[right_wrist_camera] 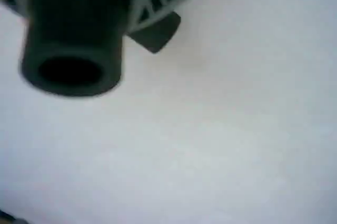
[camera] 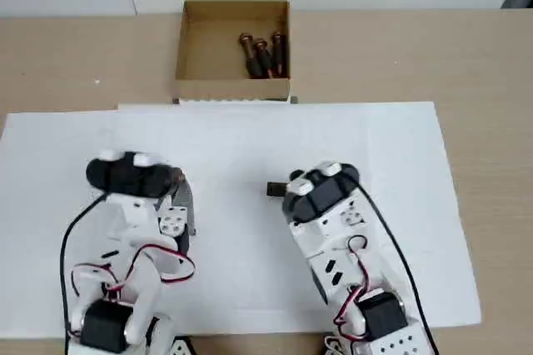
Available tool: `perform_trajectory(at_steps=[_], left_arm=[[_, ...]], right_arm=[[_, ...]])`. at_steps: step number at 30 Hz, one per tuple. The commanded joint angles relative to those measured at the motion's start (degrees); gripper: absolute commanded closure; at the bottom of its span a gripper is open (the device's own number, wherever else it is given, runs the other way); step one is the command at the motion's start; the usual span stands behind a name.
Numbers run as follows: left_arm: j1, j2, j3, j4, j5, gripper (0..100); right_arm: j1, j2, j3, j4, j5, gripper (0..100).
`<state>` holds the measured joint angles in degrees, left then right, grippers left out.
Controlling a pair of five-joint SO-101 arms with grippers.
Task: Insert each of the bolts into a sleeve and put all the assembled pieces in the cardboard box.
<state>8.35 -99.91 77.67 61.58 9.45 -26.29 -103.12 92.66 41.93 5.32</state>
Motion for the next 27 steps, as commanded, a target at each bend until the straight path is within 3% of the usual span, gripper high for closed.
perform_trajectory(at_steps=[1, 10, 19, 27], left_arm=[[0.0, -4.8, 1.8, -3.1, 0.1, 100], [0.1, -3.6, 2.2, -11.3, 13.1, 100], [0.4, -3.6, 5.1, -14.8, 24.2, 100], [7.0, -3.6, 5.4, -18.3, 29.6, 100]], right_arm=[[-3.5, -0.8, 0.4, -3.0, -0.4, 99.6], [-12.6, -0.8, 2.4, -4.1, -0.4, 99.6], [-14.1, -0.7, 3.8, -8.8, -0.4, 99.6], [-14.1, -0.7, 3.8, -8.4, -0.4, 99.6]])
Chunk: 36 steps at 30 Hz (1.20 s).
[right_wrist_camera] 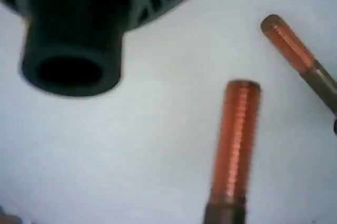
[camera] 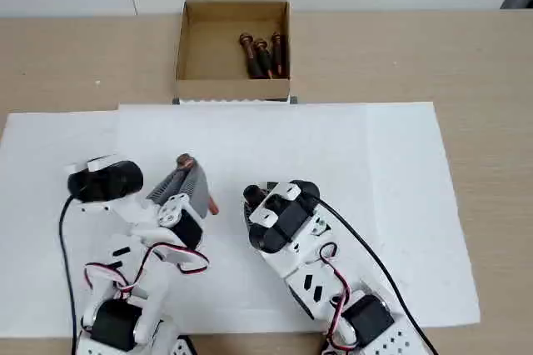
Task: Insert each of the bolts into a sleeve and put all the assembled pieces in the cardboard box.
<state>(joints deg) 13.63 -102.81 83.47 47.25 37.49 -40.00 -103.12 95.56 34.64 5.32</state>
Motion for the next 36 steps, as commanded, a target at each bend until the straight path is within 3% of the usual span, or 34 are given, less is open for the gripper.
perform_trajectory(at_steps=[1, 10, 26, 36], left_arm=[[2.0, -0.7, -0.3, -5.5, 1.9, 100], [2.1, -0.6, -0.3, -13.5, 2.3, 100], [2.4, -0.6, 0.7, -13.5, 4.7, 100], [7.6, -0.6, 0.7, -13.4, 4.7, 100]], right_arm=[[-0.4, -0.7, 0.9, -1.1, -0.4, 99.6], [-0.7, -0.7, 0.9, -1.1, -0.4, 99.6], [-4.4, -0.7, 0.9, -1.5, -0.4, 99.6], [-4.4, -0.7, 0.9, -1.5, -0.2, 99.6]])
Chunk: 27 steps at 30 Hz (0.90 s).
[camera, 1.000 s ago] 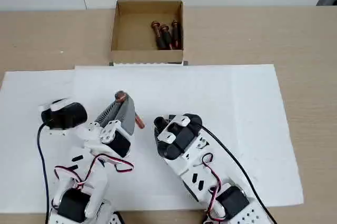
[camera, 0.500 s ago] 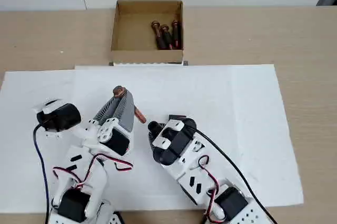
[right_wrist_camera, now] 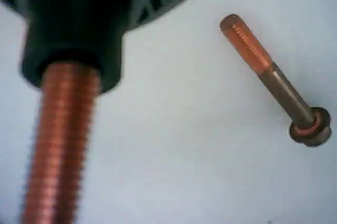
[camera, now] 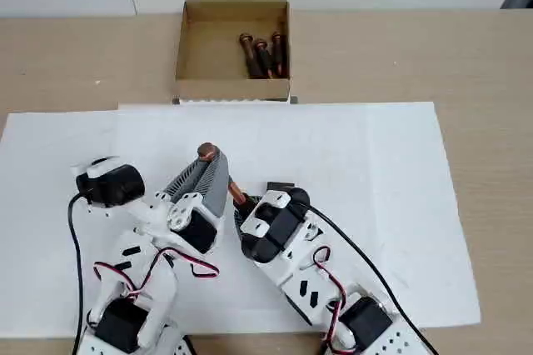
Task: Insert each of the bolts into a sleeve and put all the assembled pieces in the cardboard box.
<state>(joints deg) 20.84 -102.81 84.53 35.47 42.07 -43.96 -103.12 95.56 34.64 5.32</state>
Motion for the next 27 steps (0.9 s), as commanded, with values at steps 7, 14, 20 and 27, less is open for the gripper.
perform_trajectory(at_steps=[7, 14, 20, 27], left_arm=[[0.4, -0.6, 2.0, -1.8, 0.0, 100], [0.6, -0.6, 2.8, -1.7, -0.1, 100], [4.6, -0.6, 2.8, -1.3, -4.8, 100], [8.1, -0.6, 2.7, -1.4, -9.8, 100]], right_arm=[[-0.4, -0.7, 0.9, -1.5, -0.1, 99.6], [-0.4, -0.7, 0.9, -1.5, 0.0, 99.6], [-0.4, -0.7, 0.9, -1.4, 0.0, 99.6], [-0.4, -0.7, 0.9, -1.1, -0.1, 99.6]])
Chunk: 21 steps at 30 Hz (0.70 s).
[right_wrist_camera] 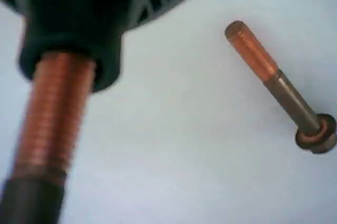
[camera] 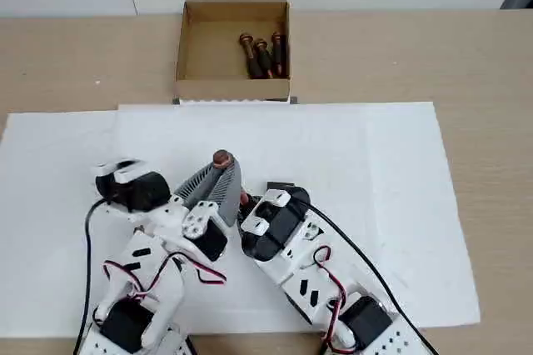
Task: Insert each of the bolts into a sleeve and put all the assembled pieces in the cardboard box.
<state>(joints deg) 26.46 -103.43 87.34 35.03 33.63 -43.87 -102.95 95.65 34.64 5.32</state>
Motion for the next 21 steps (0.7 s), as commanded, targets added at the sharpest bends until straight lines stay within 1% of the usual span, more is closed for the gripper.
perform_trajectory(at_steps=[1, 10, 15, 18, 21], left_arm=[[2.5, 0.0, -0.1, -1.0, -1.9, 100], [2.5, 0.0, -0.5, 2.7, -4.0, 100], [2.0, 0.0, -0.5, 1.8, -4.0, 100], [1.3, 0.0, -0.3, 1.4, -1.0, 100], [1.6, 0.0, 0.1, 1.5, -0.1, 100]], right_arm=[[-0.5, -0.9, 0.8, -1.1, -0.2, 99.6], [-0.2, -0.9, 0.8, -1.4, -0.1, 99.6], [-0.1, -0.9, 0.8, -1.5, -0.3, 99.6], [0.0, -0.9, 0.8, -2.7, -0.4, 99.6], [0.2, -0.9, 0.8, -4.6, -0.4, 99.6]])
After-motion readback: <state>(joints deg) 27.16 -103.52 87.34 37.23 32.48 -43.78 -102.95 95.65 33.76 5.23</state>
